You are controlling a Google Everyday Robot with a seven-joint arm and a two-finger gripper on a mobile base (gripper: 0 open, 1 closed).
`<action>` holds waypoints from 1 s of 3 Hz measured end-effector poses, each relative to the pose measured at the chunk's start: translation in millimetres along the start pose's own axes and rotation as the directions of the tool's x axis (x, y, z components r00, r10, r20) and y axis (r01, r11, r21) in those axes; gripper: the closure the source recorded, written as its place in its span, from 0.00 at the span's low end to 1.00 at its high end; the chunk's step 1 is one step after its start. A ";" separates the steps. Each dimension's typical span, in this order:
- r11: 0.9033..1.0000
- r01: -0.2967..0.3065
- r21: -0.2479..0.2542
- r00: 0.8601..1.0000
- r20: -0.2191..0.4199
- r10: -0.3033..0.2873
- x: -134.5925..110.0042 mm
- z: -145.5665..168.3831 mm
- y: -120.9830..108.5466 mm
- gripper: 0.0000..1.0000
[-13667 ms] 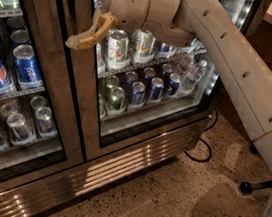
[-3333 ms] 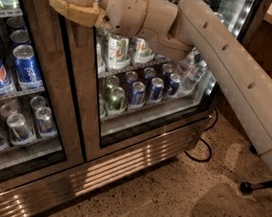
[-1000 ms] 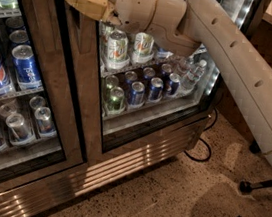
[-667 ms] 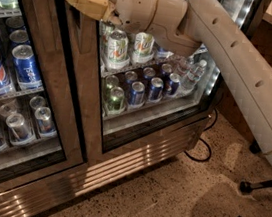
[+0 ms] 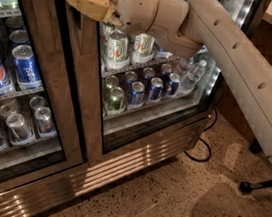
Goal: Open right fridge door
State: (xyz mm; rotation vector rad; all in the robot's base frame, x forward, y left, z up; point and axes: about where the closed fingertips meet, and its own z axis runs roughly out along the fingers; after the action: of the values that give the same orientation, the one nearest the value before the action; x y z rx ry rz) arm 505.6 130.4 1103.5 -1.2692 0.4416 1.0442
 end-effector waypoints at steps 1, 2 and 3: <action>1.000 -0.012 0.001 1.000 0.001 0.012 -3.3 0.3 1.7 1.00; 1.000 -0.012 0.001 1.000 0.001 0.012 -3.5 -0.9 1.4 1.00; 1.000 -0.015 0.006 1.000 0.002 0.015 -6.3 -2.9 3.8 1.00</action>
Offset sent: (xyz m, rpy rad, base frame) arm -0.1454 0.0258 0.0107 0.0233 0.1509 -0.0232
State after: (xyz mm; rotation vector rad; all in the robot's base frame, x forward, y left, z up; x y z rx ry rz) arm 500.1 125.0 1105.4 -1.2616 0.4528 1.0556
